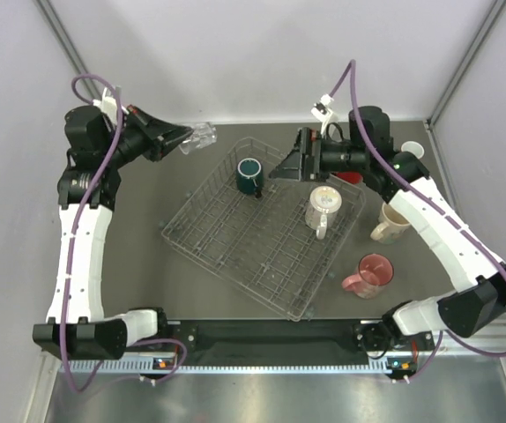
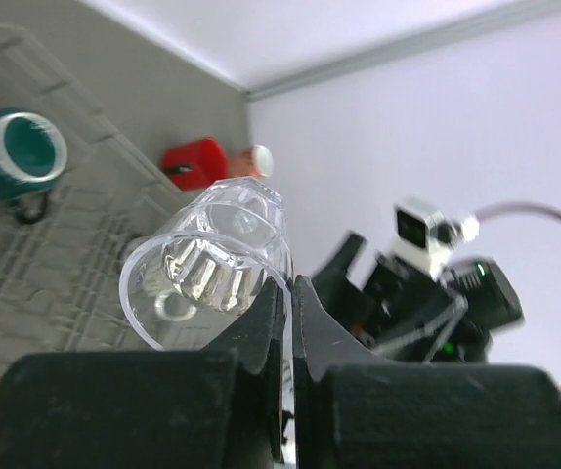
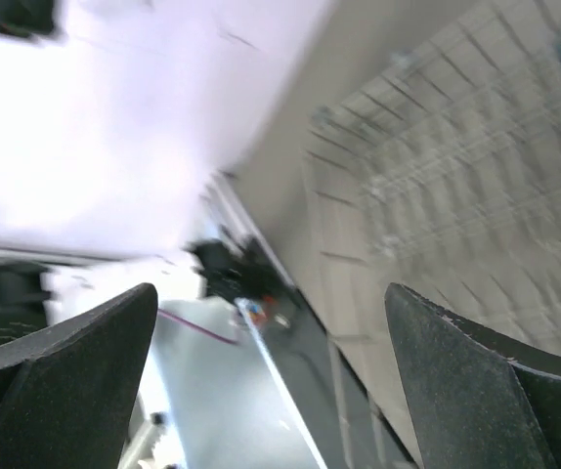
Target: Load the cups into the dish rack
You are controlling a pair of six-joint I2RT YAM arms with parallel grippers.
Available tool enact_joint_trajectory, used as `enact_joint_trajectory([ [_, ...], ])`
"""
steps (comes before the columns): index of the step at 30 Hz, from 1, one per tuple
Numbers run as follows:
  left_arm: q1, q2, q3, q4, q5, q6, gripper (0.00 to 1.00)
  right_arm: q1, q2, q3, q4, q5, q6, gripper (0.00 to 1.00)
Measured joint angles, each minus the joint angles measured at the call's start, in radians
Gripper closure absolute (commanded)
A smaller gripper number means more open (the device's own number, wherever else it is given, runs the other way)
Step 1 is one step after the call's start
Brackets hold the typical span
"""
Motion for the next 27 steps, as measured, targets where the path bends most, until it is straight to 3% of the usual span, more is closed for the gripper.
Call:
enact_joint_trajectory([
  [6,-0.049,-0.098,-0.064,0.238,0.147,-0.052,1.00,0.007,0.021,-0.021,0.332,-0.074,0.276,0.00],
  [10,-0.109,-0.122,-0.067,0.343,0.220,-0.068,1.00,0.035,0.100,0.029,0.456,-0.076,0.401,0.00],
  [19,-0.141,-0.116,-0.068,0.412,0.259,-0.072,1.00,0.070,0.166,0.085,0.692,-0.069,0.595,0.01],
  [27,-0.151,-0.111,-0.049,0.456,0.236,-0.072,1.00,0.086,0.166,0.086,0.773,0.000,0.679,0.02],
])
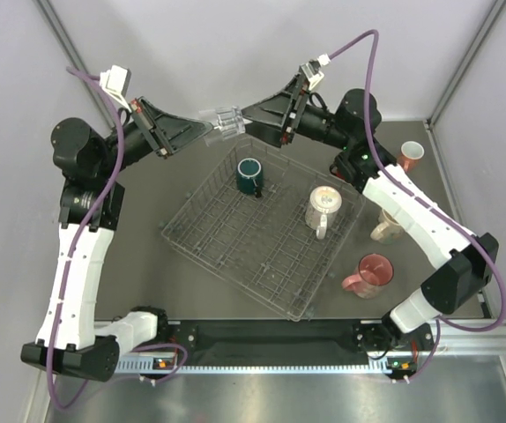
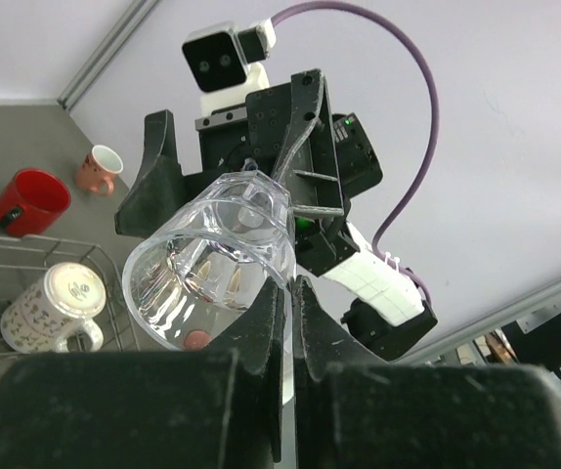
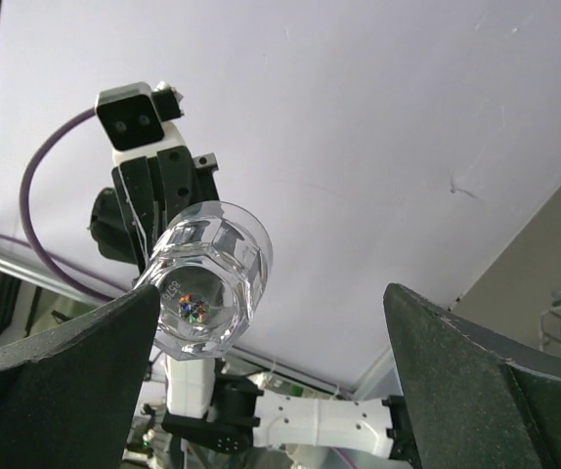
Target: Load the cups into the dish rack
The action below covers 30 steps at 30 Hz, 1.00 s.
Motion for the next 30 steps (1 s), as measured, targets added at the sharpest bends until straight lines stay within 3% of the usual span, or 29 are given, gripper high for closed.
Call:
enact_joint_trajectory([
  [18,-0.009,-0.033,0.028,-0.042,-0.158,0.029,1.00,0.050,-0.097,-0.069,0.018,0.260,0.055,0.00],
  [30,-0.009,-0.120,-0.006,-0.081,-0.298,0.065,1.00,0.177,-0.044,0.024,-0.020,0.345,0.074,0.04],
])
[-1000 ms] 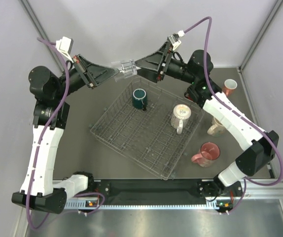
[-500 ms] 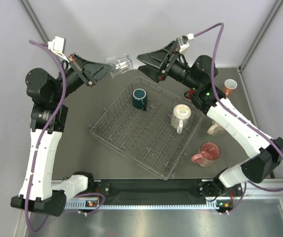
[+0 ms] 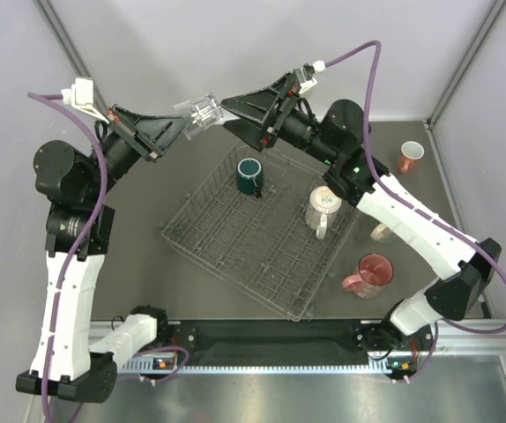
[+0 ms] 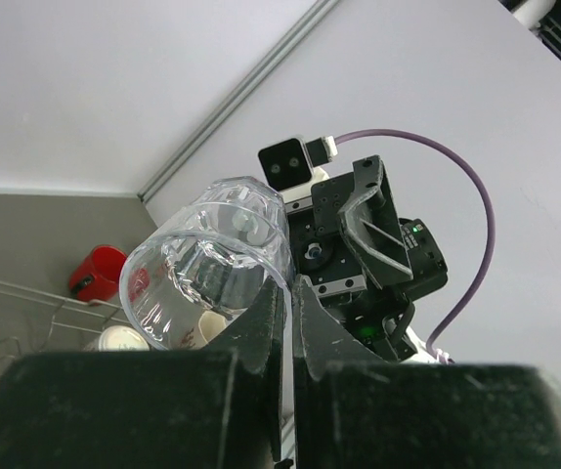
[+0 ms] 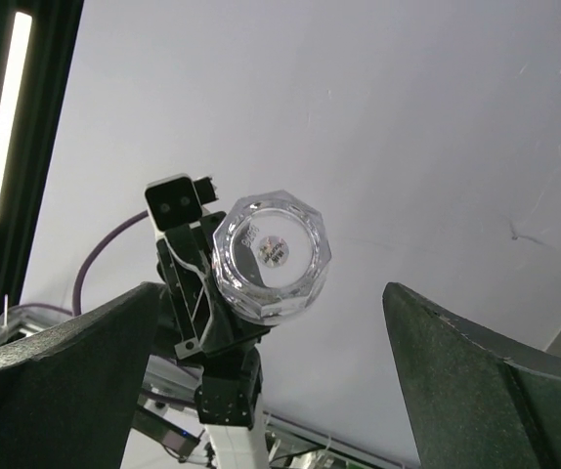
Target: Load the cups into the dish rack
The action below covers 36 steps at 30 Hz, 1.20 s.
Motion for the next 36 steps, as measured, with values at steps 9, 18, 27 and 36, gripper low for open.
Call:
enact_joint_trajectory([
  [9,0.000,-0.022,-0.024,-0.011,-0.019,0.011,1.00,0.042,0.093,0.086,-0.012,0.035,0.002,0.15],
  [18,0.000,-0.029,-0.058,-0.012,-0.003,0.010,1.00,0.054,0.106,0.086,-0.001,0.038,0.018,0.28],
  [27,0.001,-0.032,-0.058,-0.001,0.008,-0.005,1.00,0.063,0.110,0.078,0.006,0.037,0.016,1.00],
  [36,-0.002,-0.002,-0.022,-0.197,0.026,0.095,0.04,0.060,0.090,0.055,-0.101,0.053,-0.154,1.00],
])
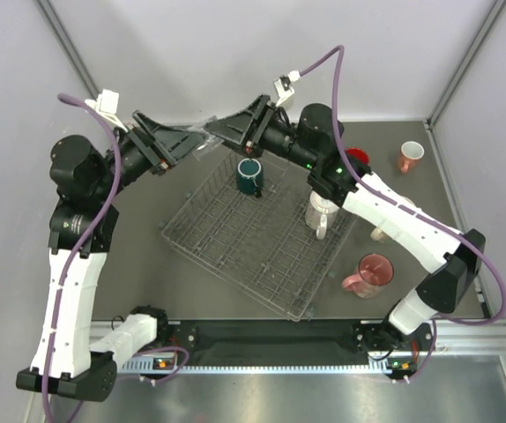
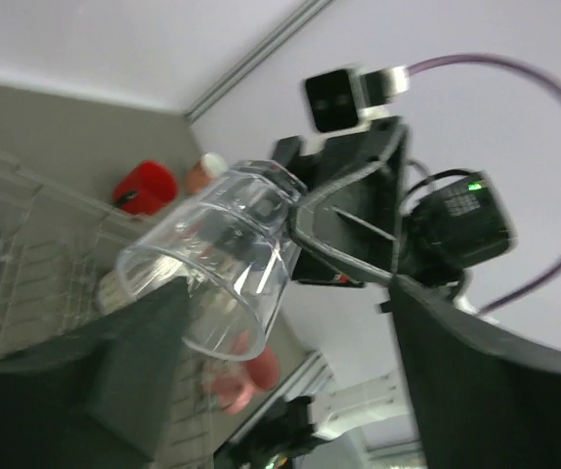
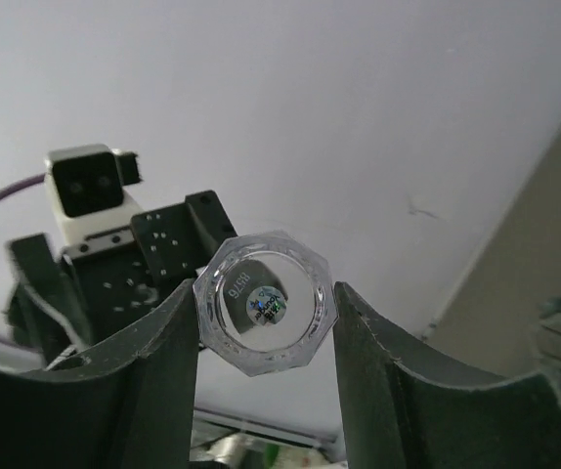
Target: Load the cups into the dish rack
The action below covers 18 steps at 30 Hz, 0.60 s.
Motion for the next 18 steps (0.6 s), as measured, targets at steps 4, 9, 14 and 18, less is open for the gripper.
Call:
enact_joint_trajectory([
  [4,0.000,0.013,0.016,-0.175,-0.024,0.079,0.02,-0.006,-0.062,-0.052,-0.167,0.057,-0.178,1.00],
  [9,0.000,0.027,0.078,-0.374,-0.122,0.187,0.02,0.006,-0.169,-0.195,-0.335,0.251,-0.457,1.00],
  [14,0.000,0.043,0.116,-0.476,-0.179,0.246,0.04,0.087,-0.253,-0.452,-0.428,0.538,-0.637,1.00],
  [18,0.000,0.067,0.119,-0.525,-0.205,0.268,0.04,0.128,-0.267,-0.673,-0.425,0.711,-0.677,1.00],
])
